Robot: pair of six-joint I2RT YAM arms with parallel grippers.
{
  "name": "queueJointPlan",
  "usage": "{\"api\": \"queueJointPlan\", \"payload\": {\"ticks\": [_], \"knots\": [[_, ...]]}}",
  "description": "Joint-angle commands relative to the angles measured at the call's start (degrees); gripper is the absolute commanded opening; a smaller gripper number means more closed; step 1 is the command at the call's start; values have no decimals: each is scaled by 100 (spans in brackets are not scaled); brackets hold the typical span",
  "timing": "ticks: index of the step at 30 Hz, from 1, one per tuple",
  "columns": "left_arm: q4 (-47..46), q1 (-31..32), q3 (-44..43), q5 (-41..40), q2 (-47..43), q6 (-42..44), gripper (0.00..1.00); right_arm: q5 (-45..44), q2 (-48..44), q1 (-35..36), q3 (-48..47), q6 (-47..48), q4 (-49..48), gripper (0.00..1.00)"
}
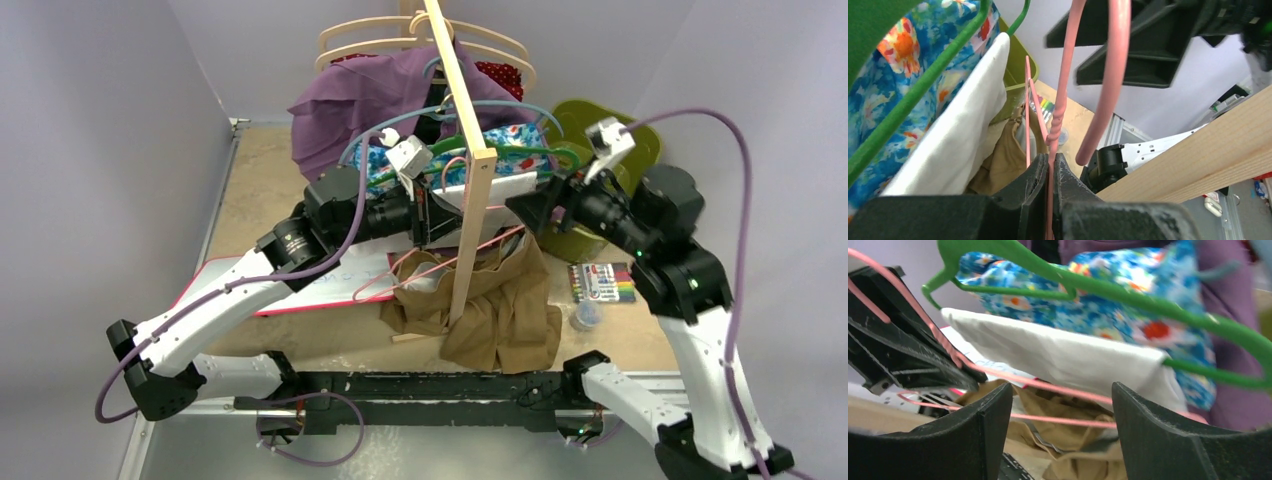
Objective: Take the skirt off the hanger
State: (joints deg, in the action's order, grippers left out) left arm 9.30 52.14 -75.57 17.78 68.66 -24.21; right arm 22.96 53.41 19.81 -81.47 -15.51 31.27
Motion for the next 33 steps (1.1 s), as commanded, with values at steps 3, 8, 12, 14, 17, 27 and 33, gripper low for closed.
{"api": "queueJointPlan", "payload": {"ticks": [3,8,12,14,17,27,33], "knots": [[-14,-8,-471,-55,-284,250,0,-1788,-872,-6,-84,-54,1160,74],[211,-5,-602,-68,-292,314,0,-2453,-1202,-4,532,-339,1060,63],[8,-3,-485,-125,-379,160,0,-2025,-1414,-8,1162,-383,250,65],[-172,-2,-456,-36,-368,12,0,-1807,-1520,-4,1477,-342,-313,69],[-330,-2,-424,107,-345,-133,0,-1460,-1490,-6,1720,-144,-799,69],[-561,-2,-256,220,-500,-369,0,-1454,-1612,-4,2062,-324,-1436,41],[-638,-2,-274,295,-487,-443,0,-1092,-1378,-4,2022,-168,-1760,33]]}}
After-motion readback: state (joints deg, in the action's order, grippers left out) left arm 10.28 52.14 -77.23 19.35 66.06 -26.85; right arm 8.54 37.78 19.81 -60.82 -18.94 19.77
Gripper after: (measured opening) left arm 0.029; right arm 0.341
